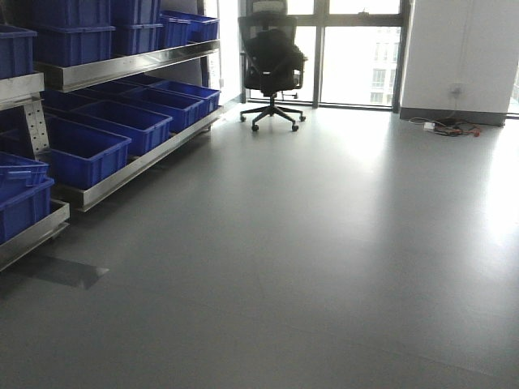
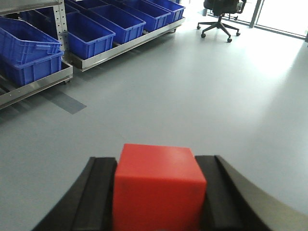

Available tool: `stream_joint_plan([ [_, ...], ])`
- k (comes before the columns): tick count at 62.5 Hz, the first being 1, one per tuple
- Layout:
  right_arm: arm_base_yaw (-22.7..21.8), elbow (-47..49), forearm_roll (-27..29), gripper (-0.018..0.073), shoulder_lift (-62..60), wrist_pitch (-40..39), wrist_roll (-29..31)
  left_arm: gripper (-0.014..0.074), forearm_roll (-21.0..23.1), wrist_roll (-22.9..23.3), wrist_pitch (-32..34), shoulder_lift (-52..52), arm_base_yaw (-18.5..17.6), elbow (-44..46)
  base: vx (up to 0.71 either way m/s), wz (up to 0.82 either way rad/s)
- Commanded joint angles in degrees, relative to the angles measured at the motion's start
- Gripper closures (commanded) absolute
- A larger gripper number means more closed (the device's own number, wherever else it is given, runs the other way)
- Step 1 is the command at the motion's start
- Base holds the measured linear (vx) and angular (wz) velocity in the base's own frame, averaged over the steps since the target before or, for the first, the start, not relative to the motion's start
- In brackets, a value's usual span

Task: Pick red cube and place on left shelf
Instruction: 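Drive the base to the shelf of blue crates, holding the cube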

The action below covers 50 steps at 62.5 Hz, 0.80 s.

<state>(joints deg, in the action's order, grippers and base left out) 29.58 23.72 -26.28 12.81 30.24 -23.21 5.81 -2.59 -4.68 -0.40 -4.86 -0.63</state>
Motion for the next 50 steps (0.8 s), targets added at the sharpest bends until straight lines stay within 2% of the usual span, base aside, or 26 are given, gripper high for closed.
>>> stream_joint_plan([
  [1,-0.02,1.51,-1.93,0.0399,0.44,-4.46,0.32,0.0495,-0.02,0.31,5.04,-0.70,-0.31,-1.36,0.62,0.17],
  [25,-0.02,1.51,-1.93,0.0399,0.44,-4.46,0.32,0.0495,-0.02,0.31,5.04,-0.70,-0.31,-1.36,0.60,0.24],
  [50,-0.02,1.51,-1.93,0.0399,0.44,-4.46,0.32,0.0495,-0.02,0.31,5.04,-0.70,-0.31,-1.36,0.56,0.53],
])
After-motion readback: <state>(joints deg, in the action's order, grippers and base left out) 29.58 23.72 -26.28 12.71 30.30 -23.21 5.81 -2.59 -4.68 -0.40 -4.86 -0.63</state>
